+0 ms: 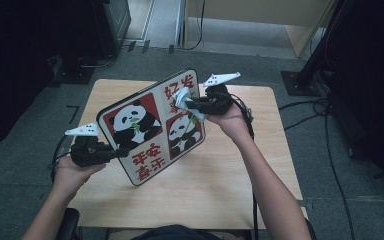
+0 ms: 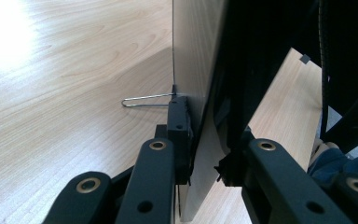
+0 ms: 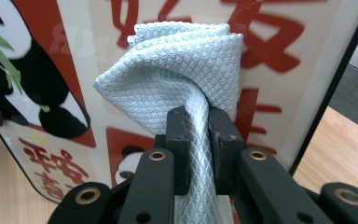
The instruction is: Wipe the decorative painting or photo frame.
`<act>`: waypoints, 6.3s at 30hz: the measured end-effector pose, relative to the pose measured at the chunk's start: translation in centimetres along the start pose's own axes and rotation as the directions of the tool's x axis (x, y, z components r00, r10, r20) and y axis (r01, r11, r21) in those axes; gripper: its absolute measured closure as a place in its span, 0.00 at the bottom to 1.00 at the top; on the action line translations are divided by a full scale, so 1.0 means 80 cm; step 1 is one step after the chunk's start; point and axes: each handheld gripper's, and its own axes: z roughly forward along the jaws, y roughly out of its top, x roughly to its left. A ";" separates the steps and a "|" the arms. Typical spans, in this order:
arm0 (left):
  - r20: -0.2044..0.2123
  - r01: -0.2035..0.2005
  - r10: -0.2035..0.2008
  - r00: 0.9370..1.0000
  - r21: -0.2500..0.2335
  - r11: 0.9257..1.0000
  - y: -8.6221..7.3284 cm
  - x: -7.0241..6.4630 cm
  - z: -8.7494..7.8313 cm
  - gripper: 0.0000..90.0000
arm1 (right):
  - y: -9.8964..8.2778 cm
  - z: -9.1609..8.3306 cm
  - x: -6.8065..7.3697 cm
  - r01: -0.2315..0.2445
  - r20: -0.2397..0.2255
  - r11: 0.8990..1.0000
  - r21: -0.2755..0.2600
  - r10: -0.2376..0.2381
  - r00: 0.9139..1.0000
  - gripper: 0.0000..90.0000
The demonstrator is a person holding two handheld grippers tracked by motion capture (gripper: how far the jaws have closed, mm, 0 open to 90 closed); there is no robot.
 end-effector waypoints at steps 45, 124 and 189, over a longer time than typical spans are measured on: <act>0.003 0.000 0.000 1.000 0.000 1.000 0.000 -0.001 0.000 0.87 | -0.131 0.046 -0.007 -0.090 -0.032 0.988 0.129 0.095 0.995 0.90; 0.004 0.008 -0.007 1.000 -0.010 1.000 -0.001 0.001 0.001 0.87 | 0.079 -0.008 0.042 0.061 -0.050 0.998 0.001 -0.061 0.997 0.90; 0.015 -0.014 0.014 1.000 -0.007 1.000 -0.002 0.000 0.002 0.86 | -0.066 0.050 0.034 -0.014 -0.127 0.994 0.111 0.028 0.992 0.90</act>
